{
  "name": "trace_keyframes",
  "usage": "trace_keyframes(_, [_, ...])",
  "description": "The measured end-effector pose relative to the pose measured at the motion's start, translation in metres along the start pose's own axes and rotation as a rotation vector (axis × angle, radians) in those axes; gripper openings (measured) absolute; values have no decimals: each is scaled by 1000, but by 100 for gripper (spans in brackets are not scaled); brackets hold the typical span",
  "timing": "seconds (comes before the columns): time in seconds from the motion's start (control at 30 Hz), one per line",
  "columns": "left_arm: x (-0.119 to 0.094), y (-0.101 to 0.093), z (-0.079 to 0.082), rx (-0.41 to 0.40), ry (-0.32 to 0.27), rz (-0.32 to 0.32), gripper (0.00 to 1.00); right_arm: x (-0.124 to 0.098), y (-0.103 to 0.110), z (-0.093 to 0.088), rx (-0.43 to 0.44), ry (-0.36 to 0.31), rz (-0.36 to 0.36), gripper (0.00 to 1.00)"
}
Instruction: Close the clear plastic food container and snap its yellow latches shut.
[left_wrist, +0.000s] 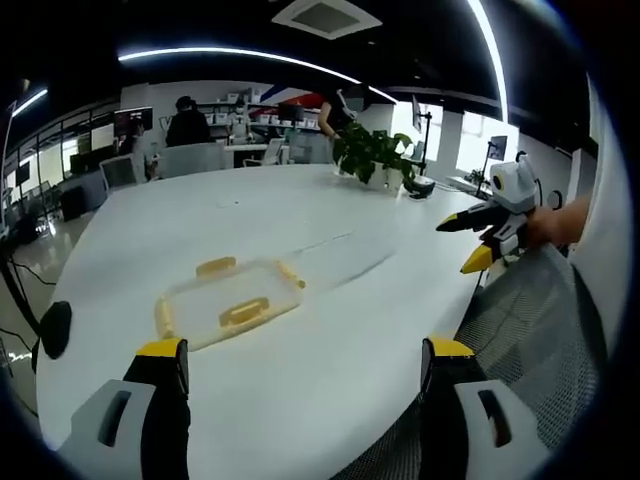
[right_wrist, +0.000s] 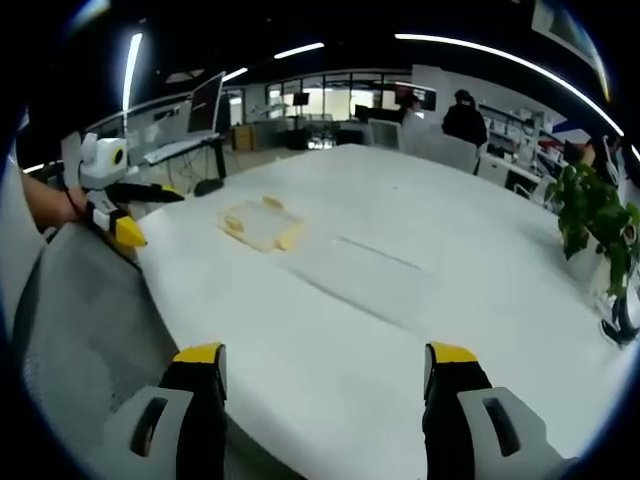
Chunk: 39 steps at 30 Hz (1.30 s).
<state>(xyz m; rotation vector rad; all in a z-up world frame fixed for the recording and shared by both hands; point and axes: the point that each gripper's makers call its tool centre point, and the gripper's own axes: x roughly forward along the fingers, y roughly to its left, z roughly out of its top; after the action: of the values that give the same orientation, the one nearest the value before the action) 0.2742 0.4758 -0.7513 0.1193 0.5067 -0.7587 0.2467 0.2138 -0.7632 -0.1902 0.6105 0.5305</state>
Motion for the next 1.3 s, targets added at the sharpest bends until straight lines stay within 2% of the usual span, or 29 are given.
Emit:
trace_keyframes(0.2, [0, 1, 0, 1, 4, 6, 97, -1, -1, 2, 2, -12, -1, 81])
trace_keyframes(0.6, [-2, 3, 2, -7, -2, 17, 97, -3, 1, 9, -52, -21, -2, 77])
trace_keyframes(0.93, [-3, 5, 4, -12, -12, 23, 97, 0, 3, 13, -100, -3, 14, 76])
trace_keyframes(1.13, [-1, 3, 4, 24, -1, 13, 97, 6, 3, 23, -110, -12, 27, 75])
trace_keyframes(1.3, [0, 3, 5, 28, 3, 4, 97, 9, 2, 24, -116, -14, 34, 75])
